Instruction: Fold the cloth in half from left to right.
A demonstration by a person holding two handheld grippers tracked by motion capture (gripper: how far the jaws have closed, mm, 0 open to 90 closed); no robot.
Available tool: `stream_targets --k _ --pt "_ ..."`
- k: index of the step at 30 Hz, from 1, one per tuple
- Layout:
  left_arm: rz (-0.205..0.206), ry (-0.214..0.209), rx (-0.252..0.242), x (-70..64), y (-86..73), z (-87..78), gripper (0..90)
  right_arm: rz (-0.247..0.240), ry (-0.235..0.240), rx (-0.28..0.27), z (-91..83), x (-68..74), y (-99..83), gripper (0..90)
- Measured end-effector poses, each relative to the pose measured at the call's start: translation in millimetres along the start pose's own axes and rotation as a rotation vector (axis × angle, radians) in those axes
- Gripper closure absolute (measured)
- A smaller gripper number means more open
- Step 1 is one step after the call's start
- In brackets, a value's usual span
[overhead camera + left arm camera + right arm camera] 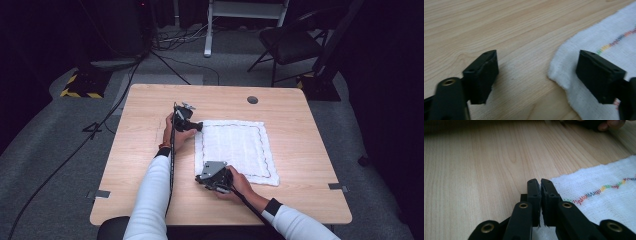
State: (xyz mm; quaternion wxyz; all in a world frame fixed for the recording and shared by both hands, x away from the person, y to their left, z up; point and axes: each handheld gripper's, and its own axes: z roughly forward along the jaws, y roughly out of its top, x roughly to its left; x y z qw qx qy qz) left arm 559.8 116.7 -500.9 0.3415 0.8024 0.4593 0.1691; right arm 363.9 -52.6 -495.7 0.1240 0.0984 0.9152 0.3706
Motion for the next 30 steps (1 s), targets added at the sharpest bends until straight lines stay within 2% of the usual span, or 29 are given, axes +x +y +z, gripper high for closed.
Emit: stream_targets --k 3,6,8,10,14,20,30 --pt "0.025 -0.046 -0.002 -3.2 1.2 -2.0 47.0 0.003 -0.001 -0.002 0.1 0.0 -0.2 86.6" --pt "0.027 -0.092 -0.009 -2.9 0.9 -2.8 67.3 0.006 0.001 -0.002 0.3 -0.4 0.1 86.6" --pt "0.007 -0.107 -0.017 -0.9 -0.7 -3.2 75.0 0.005 -0.003 -0.002 0.8 0.0 0.4 86.6" --pt "0.014 -0.117 -0.016 1.0 -1.3 -4.2 79.9 0.004 -0.006 0.0 1.3 0.3 1.3 86.7" --pt "0.028 -0.121 -0.009 2.0 -1.3 -6.8 83.9 0.005 -0.005 -0.001 1.8 -0.1 1.9 86.8" --pt "0.025 -0.114 -0.024 6.6 0.3 -14.9 84.4 0.003 -0.018 -0.014 -0.1 -0.5 5.6 86.9" --pt "0.054 -0.089 -0.036 10.1 5.1 -30.1 84.9 -0.015 -0.039 -0.048 -2.1 2.3 21.1 87.0"
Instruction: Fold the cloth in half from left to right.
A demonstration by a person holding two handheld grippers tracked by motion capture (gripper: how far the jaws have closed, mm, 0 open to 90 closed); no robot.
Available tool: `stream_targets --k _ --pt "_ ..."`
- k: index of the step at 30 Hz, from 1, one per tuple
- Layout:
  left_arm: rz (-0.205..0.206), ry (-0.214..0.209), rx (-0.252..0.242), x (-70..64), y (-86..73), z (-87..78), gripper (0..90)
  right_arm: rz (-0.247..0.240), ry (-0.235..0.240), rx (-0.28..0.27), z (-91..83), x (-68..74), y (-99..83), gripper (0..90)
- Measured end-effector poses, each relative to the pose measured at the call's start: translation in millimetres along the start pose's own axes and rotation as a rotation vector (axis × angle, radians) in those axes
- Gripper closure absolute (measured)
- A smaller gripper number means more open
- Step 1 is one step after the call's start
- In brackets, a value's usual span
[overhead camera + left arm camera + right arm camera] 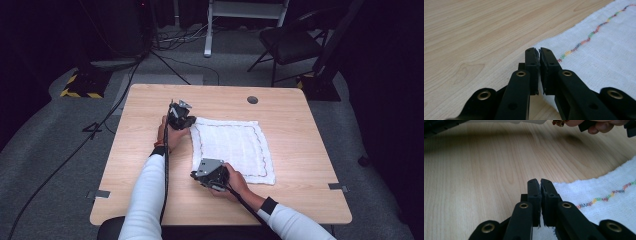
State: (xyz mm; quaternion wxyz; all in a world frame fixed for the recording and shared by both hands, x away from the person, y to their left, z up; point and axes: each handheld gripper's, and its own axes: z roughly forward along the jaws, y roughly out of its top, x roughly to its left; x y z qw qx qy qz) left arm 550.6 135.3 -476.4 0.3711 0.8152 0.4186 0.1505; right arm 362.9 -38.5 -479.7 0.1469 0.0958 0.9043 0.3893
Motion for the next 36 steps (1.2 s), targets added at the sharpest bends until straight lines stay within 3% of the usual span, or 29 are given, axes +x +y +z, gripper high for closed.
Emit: stream_targets --k 9,17,21,36 --pt "-0.006 0.024 -0.006 8.4 0.5 -14.3 85.0 -0.011 -0.003 -0.023 1.1 3.1 13.5 87.1" --pt "0.017 0.035 -0.006 7.3 3.8 -22.9 85.2 0.002 -0.021 -0.049 -4.1 -0.8 20.8 87.2" --pt "0.021 0.036 -0.016 7.5 7.6 -26.7 85.3 0.018 -0.04 -0.064 -13.5 -4.5 19.8 87.2" --pt "0.069 0.038 -0.047 -17.5 32.7 -22.8 85.6 0.077 -0.088 -0.102 -60.5 -23.2 1.3 87.2"
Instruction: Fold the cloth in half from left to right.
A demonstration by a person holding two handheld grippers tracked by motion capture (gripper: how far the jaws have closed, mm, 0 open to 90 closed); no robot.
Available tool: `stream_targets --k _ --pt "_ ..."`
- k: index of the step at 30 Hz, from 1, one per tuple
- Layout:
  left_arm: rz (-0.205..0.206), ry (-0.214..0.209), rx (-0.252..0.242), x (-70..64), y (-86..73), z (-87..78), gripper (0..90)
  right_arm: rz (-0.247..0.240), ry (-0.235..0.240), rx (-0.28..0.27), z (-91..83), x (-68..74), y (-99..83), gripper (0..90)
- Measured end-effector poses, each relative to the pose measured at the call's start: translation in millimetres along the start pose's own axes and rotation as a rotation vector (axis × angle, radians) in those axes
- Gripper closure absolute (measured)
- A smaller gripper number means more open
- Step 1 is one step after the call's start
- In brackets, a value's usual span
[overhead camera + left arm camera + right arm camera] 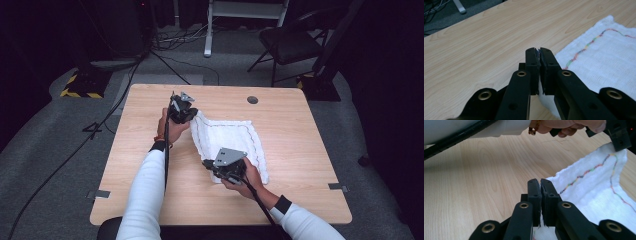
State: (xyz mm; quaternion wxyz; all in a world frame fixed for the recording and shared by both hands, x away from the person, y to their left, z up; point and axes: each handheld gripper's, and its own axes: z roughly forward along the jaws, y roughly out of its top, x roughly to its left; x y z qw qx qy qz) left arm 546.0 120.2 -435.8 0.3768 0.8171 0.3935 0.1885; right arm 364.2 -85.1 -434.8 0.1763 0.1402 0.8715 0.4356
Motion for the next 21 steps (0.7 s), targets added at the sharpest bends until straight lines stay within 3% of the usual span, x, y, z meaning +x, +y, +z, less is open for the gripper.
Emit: stream_targets --k 21 --pt "0.1 -0.045 0.011 -56.2 43.2 38.2 85.7 0.085 -0.087 0.019 -61.9 -29.2 -43.5 87.3"
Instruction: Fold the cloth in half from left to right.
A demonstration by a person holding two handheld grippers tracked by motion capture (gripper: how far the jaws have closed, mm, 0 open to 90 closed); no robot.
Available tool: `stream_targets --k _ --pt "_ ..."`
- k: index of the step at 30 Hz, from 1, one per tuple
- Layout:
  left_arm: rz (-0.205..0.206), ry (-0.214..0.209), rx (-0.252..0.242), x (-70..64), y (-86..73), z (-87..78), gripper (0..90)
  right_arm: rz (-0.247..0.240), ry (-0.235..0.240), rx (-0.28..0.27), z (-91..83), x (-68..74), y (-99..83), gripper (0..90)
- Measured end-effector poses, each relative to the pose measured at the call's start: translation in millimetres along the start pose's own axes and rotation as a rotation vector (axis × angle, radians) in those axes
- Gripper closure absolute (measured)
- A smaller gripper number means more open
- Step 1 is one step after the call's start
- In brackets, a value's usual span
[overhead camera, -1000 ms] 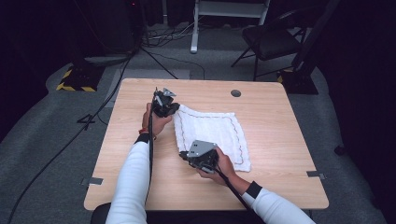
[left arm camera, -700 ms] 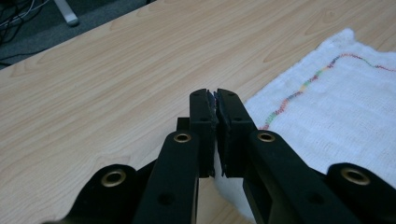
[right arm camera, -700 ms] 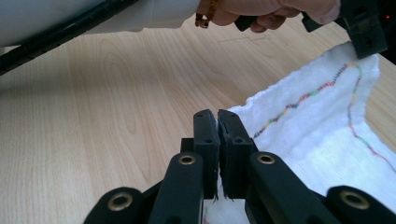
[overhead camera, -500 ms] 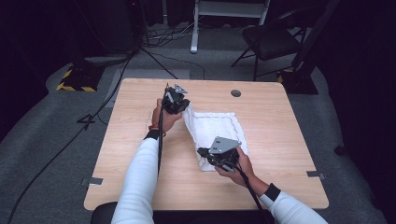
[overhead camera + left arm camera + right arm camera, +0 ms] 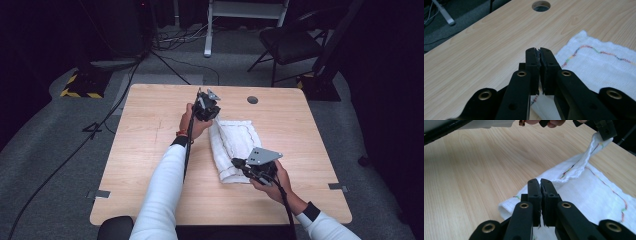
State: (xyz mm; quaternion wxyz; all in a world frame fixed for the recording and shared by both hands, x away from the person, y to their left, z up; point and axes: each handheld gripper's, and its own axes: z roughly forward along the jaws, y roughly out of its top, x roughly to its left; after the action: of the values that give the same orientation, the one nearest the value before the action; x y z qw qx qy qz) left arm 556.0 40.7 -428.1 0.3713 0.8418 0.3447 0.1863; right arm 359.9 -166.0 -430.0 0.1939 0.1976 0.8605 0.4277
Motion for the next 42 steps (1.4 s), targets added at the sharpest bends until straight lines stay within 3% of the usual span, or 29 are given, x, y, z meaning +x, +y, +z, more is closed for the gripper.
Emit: stream_targets --k 8,18,29,38,42 --pt "0.043 -0.026 0.011 -19.0 12.0 20.1 85.7 0.048 -0.025 0.012 -19.4 -15.6 -19.6 87.3" --pt "0.089 -0.059 0.024 -45.5 28.2 44.2 85.7 0.068 -0.038 0.045 -34.4 -20.5 -38.5 87.3" --pt "0.13 -0.056 0.055 -68.2 39.4 69.7 85.7 0.102 -0.051 0.069 -44.4 -27.6 -53.0 87.2" --pt "0.122 -0.028 0.057 -77.5 45.0 84.0 84.4 0.129 -0.064 0.1 -44.1 -32.1 -59.6 86.5" --pt "0.112 -0.024 0.074 -79.9 42.3 88.5 73.7 0.138 -0.057 0.129 -40.0 -33.8 -65.0 82.5"
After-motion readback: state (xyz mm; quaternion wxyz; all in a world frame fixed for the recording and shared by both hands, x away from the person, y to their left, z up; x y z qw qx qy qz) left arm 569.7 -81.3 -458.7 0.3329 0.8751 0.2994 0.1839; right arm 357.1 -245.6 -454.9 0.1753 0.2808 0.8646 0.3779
